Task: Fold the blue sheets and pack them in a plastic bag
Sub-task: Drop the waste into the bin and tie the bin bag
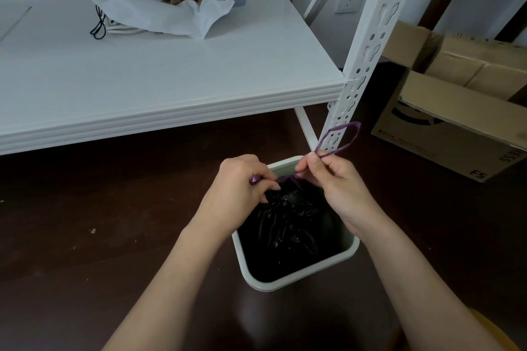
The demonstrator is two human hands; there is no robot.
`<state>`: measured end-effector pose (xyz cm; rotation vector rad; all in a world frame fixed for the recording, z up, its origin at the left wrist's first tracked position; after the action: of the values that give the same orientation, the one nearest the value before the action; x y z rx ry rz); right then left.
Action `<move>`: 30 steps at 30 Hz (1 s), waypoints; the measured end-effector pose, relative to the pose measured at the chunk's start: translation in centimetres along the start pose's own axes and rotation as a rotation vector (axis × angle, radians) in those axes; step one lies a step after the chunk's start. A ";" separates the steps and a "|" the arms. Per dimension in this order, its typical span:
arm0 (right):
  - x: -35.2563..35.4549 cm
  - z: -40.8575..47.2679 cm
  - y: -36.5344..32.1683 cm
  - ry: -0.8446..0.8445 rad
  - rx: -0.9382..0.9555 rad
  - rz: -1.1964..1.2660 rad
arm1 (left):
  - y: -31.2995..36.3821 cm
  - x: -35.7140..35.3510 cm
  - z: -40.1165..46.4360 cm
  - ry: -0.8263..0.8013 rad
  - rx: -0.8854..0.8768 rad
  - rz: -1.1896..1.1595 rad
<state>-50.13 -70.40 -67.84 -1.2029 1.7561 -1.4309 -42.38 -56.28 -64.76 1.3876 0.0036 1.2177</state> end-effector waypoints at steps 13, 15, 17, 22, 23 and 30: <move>3.4 1.2 2.7 0.153 -0.244 0.079 | -4.0 -1.0 -0.8 -0.227 0.109 0.311; 2.8 1.0 2.4 0.086 -0.257 0.252 | -3.1 -0.9 -0.6 -0.105 0.131 -0.003; 1.6 0.6 1.8 -0.018 -0.247 0.425 | -2.3 -1.7 -0.6 -0.008 0.201 -0.386; 0.1 0.4 1.0 -0.075 -0.181 0.508 | -0.8 -3.9 -0.5 0.138 0.262 -1.067; 0.0 0.4 1.0 -0.062 -0.173 0.483 | -0.9 -3.8 -0.4 0.164 0.263 -1.071; 0.4 1.1 2.1 0.049 -0.203 0.363 | -2.1 -3.4 -0.6 0.165 0.293 -0.837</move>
<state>-49.99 -71.17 -70.15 -0.8886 2.0672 -1.0995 -42.91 -57.45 -68.55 1.3117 0.8254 0.6246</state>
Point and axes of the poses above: each hand's wrist, its own z-axis towards the middle knuckle, its own x-axis out of the back of the hand, y = z × x, the point moved 7 cm from there along z, towards the middle knuckle, and after that the axes turned 11 degrees about -x, right-handed, at the moved point
